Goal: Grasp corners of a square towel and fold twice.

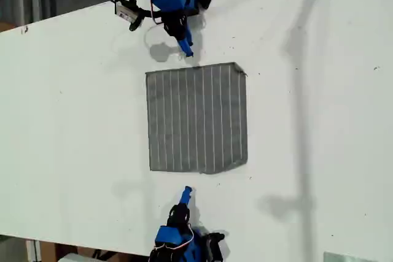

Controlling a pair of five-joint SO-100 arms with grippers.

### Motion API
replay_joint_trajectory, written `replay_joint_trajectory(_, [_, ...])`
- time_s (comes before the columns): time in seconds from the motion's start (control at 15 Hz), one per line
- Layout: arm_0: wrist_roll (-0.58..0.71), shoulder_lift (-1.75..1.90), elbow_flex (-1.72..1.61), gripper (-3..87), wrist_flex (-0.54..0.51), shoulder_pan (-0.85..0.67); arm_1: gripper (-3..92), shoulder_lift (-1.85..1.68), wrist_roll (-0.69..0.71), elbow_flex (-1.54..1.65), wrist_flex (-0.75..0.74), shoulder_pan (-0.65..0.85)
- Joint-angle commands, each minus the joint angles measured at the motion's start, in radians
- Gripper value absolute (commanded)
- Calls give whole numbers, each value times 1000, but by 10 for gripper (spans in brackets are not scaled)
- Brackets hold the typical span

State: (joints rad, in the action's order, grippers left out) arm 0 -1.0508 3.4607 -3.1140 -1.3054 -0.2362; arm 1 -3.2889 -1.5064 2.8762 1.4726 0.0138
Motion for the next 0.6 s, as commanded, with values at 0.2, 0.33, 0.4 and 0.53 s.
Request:
replay_joint_trajectory(0.2, [-692, -75, -6, 128, 0, 207, 152, -5, 9, 18, -75, -225])
replay_joint_trajectory(0.33, [-693, -75, -6, 126, 0, 207, 150, -5, 9, 18, -77, -225])
replay_joint_trajectory(0.4, [-693, -75, -6, 126, 0, 207, 151, -5, 9, 18, -77, -225])
replay_joint_trajectory(0.53, [-692, -75, -6, 130, 0, 213, 175, -5, 14, 21, -86, -239])
